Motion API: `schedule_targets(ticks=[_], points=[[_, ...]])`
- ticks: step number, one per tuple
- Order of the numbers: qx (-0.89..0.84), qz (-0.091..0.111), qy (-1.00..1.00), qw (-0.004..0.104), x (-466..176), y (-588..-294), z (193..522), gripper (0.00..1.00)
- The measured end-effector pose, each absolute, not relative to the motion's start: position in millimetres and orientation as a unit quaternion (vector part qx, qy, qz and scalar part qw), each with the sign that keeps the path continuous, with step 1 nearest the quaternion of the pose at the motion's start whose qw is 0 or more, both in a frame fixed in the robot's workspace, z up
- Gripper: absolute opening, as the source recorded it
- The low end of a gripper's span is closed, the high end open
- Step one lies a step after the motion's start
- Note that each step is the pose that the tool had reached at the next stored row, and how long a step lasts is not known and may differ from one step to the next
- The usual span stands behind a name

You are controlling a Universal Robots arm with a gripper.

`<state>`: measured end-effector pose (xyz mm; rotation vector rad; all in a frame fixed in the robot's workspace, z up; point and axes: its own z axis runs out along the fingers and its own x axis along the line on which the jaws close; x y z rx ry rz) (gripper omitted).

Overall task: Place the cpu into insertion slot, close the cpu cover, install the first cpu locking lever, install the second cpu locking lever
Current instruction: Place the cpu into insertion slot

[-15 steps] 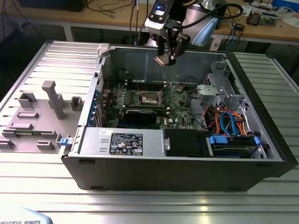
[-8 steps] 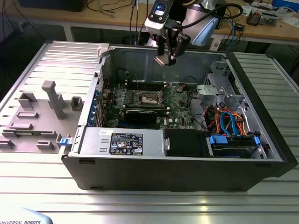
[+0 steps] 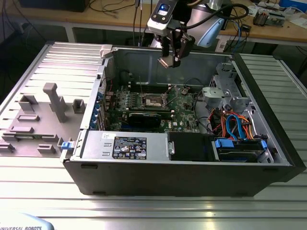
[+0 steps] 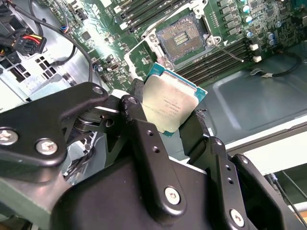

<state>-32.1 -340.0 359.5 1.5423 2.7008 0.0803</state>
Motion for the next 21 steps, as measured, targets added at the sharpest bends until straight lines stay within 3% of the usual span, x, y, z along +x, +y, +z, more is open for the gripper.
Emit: schedule_targets(ticks=[21], points=[[0.533, 0.025, 0.846, 0.016, -32.2, -340.0, 359.4, 0.54]])
